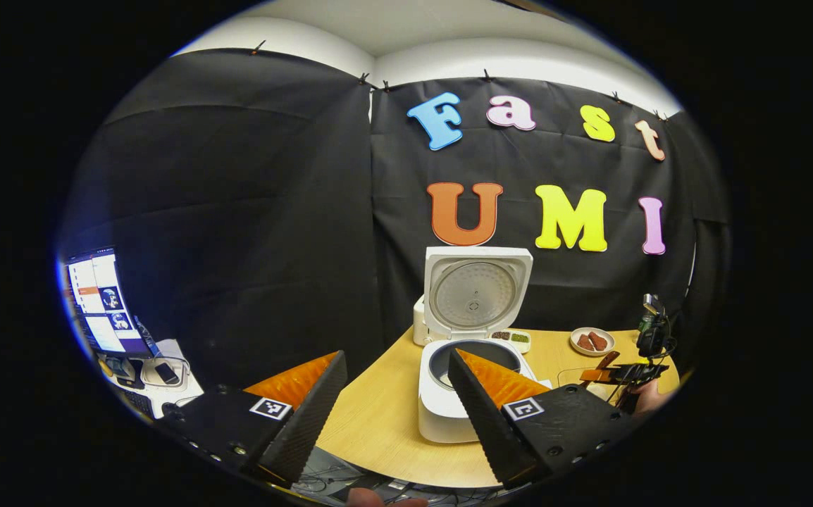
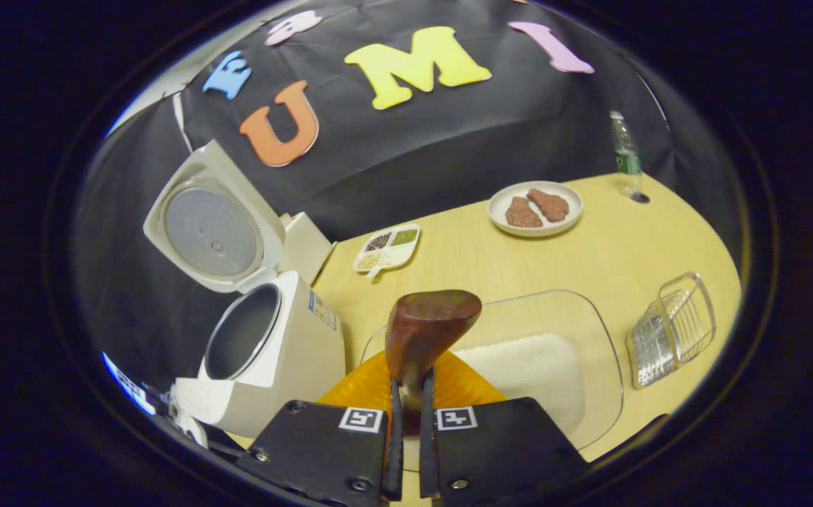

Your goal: Close the left gripper, press the button to open the rice cooker; take a wooden spoon from the chopstick holder with the right hand, scoop a spoonful of rice and pour it into the rice cooker, then put the wooden spoon back into the chopstick holder.

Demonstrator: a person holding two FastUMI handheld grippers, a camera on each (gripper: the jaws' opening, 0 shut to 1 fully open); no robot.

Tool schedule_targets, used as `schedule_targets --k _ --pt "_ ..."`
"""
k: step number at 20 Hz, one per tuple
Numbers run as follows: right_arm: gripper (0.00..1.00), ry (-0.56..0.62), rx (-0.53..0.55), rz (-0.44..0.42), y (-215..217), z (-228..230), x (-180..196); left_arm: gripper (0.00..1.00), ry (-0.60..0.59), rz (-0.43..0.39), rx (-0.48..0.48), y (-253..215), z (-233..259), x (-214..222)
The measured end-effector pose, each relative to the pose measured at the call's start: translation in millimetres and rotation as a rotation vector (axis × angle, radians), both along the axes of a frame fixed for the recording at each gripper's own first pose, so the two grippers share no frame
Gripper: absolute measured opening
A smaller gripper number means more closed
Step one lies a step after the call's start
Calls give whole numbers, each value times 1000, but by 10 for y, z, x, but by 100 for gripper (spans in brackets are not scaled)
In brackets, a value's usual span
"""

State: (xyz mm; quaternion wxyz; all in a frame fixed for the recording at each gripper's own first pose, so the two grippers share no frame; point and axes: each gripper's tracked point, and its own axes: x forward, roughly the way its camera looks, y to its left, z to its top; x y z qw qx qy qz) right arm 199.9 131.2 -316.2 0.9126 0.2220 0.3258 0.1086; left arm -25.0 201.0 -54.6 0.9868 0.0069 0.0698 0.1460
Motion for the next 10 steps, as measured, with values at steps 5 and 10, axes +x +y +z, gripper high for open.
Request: schedule_targets --k 5,10 --pt "14 119 292 -154 -298 -100 -40 94 1 -35 14 -153 39 33" --pt "14 121 455 -249 -638 -13 -86 94 4 -73 9 -363 68 135"
